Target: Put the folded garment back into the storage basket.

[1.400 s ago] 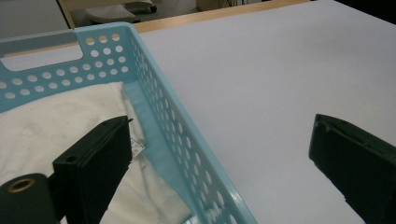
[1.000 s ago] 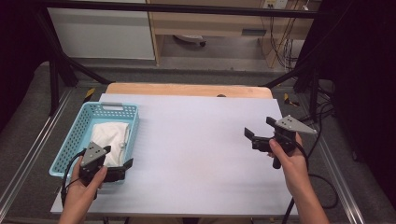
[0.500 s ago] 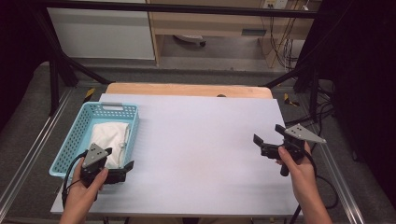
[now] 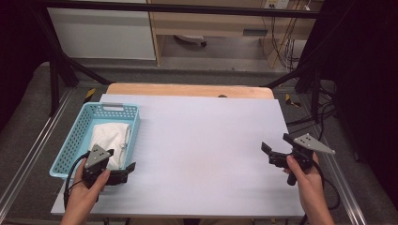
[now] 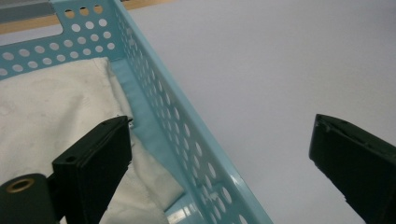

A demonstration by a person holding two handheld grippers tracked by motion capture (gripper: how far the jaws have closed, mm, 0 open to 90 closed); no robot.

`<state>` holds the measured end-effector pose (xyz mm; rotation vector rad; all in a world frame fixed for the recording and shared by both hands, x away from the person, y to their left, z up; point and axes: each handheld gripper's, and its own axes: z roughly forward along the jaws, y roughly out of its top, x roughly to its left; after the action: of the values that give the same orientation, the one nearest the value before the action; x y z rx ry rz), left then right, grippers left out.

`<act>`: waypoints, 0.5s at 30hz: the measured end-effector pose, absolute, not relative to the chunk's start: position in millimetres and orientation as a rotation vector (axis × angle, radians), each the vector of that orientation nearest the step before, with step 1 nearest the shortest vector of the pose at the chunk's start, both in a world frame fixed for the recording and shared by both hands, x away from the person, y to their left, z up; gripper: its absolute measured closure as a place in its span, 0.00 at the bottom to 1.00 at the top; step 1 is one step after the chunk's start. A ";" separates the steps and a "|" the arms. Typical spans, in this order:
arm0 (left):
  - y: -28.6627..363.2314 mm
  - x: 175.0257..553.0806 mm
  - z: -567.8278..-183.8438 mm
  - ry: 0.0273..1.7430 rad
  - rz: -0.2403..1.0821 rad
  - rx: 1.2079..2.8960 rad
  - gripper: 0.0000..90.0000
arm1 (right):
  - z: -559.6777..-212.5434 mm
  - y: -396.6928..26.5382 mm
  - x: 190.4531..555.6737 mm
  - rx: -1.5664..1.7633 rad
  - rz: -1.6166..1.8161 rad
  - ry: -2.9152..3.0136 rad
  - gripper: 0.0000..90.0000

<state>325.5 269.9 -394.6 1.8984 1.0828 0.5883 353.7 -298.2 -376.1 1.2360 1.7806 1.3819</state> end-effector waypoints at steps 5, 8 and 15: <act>269.8 325.2 -394.5 1.079 0.589 1.901 0.06 | -384.1 -302.2 350.0 1.258 1.381 1.779 0.05; 269.9 325.3 -394.7 1.080 0.589 1.901 0.06 | -388.2 -304.5 348.2 1.269 1.376 1.779 0.05; 270.6 325.4 -395.6 1.083 0.590 1.900 0.06 | -399.0 -306.2 343.8 1.292 1.367 1.789 0.05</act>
<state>325.4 270.6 -395.6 1.9003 1.0829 0.5897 343.8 -306.2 -399.0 1.2923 1.7886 1.3674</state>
